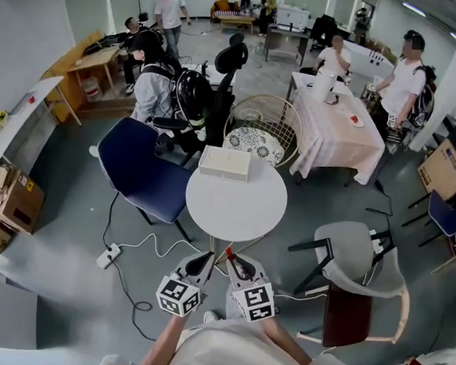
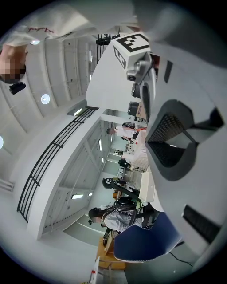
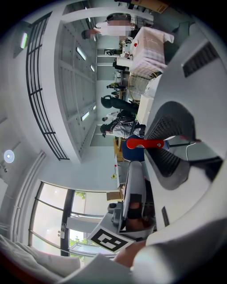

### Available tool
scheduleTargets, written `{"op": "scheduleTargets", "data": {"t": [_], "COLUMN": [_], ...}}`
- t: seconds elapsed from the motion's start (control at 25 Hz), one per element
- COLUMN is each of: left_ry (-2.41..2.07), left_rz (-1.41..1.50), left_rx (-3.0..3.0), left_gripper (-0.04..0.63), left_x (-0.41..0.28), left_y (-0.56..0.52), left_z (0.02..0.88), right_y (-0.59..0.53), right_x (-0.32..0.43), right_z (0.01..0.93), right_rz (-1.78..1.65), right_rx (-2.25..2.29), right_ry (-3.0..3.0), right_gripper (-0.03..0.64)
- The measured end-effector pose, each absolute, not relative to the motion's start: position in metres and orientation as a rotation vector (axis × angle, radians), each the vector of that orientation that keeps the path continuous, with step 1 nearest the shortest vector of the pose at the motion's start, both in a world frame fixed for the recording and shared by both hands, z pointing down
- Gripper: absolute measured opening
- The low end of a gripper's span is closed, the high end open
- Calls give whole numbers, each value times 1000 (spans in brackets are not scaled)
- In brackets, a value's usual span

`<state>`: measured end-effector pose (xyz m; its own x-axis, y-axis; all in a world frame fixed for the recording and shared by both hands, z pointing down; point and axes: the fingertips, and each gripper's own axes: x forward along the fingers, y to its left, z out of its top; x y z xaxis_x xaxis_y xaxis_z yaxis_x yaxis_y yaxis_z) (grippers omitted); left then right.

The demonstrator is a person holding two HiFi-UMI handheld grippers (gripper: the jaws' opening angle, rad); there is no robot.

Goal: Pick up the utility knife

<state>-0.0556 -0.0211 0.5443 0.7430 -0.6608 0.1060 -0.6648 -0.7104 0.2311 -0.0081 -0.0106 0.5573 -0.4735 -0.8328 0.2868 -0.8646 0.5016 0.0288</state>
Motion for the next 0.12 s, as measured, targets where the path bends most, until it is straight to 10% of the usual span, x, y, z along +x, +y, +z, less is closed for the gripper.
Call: {"op": "scheduleTargets", "data": {"t": [0.12], "left_ry": [-1046], "left_rz": [20], "left_rx": [2695], "left_gripper": [12], "left_x": [-57], "left_y": [-24], "left_z": [543], "right_y": [-13], "right_x": [-9], "right_z": [557], "right_rz": [161], "right_rx": [1436], "right_ry": [-2486], "right_gripper": [69]}}
